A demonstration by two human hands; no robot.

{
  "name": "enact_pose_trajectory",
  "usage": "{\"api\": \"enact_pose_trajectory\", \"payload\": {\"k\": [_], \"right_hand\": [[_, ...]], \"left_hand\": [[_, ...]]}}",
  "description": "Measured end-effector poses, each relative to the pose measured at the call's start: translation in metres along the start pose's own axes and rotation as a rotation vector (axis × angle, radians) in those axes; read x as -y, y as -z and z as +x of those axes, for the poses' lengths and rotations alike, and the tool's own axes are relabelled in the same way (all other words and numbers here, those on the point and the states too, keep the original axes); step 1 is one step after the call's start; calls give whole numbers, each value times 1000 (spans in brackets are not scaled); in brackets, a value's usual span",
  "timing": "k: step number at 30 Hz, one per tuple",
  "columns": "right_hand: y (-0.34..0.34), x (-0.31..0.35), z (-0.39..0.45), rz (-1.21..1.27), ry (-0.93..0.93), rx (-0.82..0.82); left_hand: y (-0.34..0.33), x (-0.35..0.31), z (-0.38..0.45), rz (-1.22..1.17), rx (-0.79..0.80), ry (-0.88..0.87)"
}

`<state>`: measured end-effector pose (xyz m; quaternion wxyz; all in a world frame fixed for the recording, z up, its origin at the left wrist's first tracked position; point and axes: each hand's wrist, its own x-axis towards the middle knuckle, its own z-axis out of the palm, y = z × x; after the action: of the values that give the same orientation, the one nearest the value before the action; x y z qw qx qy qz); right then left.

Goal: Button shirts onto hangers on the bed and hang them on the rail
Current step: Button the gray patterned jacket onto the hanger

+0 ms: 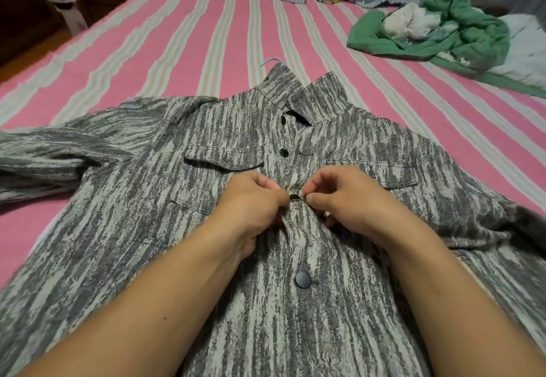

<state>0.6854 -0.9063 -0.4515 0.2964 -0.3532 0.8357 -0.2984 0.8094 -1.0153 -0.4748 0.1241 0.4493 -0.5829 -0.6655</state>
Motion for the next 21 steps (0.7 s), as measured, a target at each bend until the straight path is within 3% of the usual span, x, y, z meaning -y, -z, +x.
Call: {"api": "enact_pose_trajectory", "payload": {"k": [6, 10, 16, 19, 21], "right_hand": [[-3, 3, 0, -86, 49, 13], [-2, 5, -4, 2, -1, 20], [-1, 11, -4, -240, -27, 152], [11, 3, 1, -131, 7, 268], [7, -8, 4, -34, 70, 201]], "left_hand": [[-5, 2, 0, 122, -73, -77], [-7, 5, 1, -34, -35, -5], [-12, 8, -5, -100, -26, 19], [-12, 10, -6, -65, -53, -23], [-13, 11, -7, -21, -60, -47]]}}
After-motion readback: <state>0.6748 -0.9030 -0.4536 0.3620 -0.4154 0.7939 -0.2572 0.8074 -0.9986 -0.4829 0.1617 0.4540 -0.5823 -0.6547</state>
